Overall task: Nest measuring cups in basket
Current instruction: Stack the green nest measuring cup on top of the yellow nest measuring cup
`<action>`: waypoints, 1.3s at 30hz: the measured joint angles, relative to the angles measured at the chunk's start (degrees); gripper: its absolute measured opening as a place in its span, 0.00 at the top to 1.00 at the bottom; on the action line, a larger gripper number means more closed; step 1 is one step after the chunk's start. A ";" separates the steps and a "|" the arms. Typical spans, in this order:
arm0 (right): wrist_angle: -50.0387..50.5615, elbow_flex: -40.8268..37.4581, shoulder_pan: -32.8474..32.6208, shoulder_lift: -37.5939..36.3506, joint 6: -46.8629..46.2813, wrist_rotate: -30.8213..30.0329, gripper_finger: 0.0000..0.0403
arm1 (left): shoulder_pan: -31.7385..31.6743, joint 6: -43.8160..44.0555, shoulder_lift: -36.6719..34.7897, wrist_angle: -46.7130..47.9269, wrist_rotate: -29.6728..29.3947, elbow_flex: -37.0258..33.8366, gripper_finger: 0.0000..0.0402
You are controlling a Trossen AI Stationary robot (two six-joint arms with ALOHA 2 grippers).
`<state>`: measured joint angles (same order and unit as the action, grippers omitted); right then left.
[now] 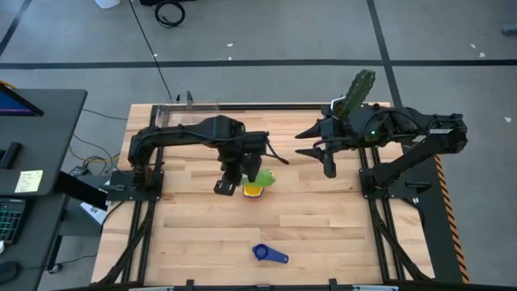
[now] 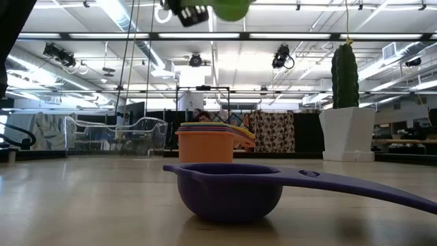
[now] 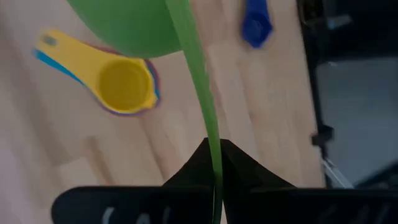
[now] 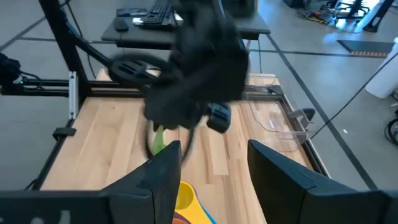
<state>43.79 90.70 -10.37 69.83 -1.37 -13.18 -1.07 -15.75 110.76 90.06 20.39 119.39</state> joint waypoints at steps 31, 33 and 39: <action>0.02 -0.04 0.00 0.30 -6.60 0.98 0.53 | -8.36 8.17 -0.07 -22.82 31.31 -27.39 0.97; 0.02 -0.04 0.00 0.30 -6.61 0.97 0.53 | -8.30 14.22 -0.07 -28.66 34.32 -28.30 0.97; 0.02 -0.04 0.00 0.32 -6.55 0.97 0.53 | -8.38 5.95 -0.09 -22.68 37.20 -29.20 0.97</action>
<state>43.81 90.65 -10.37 70.15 -7.92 -12.20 -9.44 -9.80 110.67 67.38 57.59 90.19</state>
